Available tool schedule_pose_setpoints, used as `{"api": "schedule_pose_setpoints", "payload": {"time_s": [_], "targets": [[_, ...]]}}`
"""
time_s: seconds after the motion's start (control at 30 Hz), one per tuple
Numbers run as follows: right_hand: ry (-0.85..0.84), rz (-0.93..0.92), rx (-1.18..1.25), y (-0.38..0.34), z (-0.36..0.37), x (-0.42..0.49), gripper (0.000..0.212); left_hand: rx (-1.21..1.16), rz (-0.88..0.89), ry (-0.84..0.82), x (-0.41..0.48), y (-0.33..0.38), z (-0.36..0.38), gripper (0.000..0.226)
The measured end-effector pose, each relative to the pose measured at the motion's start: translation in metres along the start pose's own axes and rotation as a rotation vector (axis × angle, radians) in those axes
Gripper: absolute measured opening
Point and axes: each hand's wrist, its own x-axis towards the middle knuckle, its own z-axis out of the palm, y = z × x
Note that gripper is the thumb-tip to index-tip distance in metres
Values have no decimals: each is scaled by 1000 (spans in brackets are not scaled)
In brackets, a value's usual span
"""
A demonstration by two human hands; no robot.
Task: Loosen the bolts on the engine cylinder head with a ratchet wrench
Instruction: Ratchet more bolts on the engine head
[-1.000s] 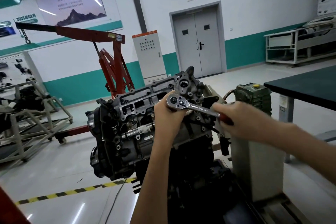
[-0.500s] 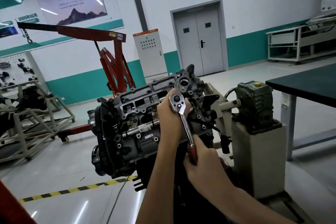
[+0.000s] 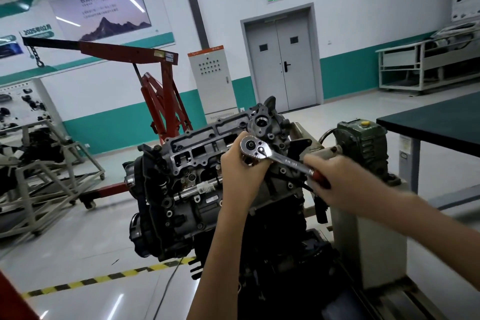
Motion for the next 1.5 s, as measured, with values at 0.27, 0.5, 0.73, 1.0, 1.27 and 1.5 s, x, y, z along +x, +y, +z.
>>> {"api": "schedule_pose_setpoints", "payload": {"time_s": [0.27, 0.5, 0.73, 1.0, 1.27, 1.5], "targets": [[257, 168, 625, -103, 80, -26, 27, -118, -42, 130, -3, 2, 11, 33], [50, -43, 62, -13, 8, -8, 20, -82, -113, 43, 4, 3, 4, 40], [46, -16, -30, -5, -5, 1, 18, -48, -35, 18, -1, 4, -2, 28], [240, 170, 514, -97, 80, -27, 23, -89, -21, 97, -2, 3, 7, 29], [11, -47, -28, -11, -4, -4, 19, -59, -80, -31, 7, 3, -4, 44], [57, -2, -10, -12, 3, -2, 18, -33, -12, -25, 3, 0, -7, 38]]}}
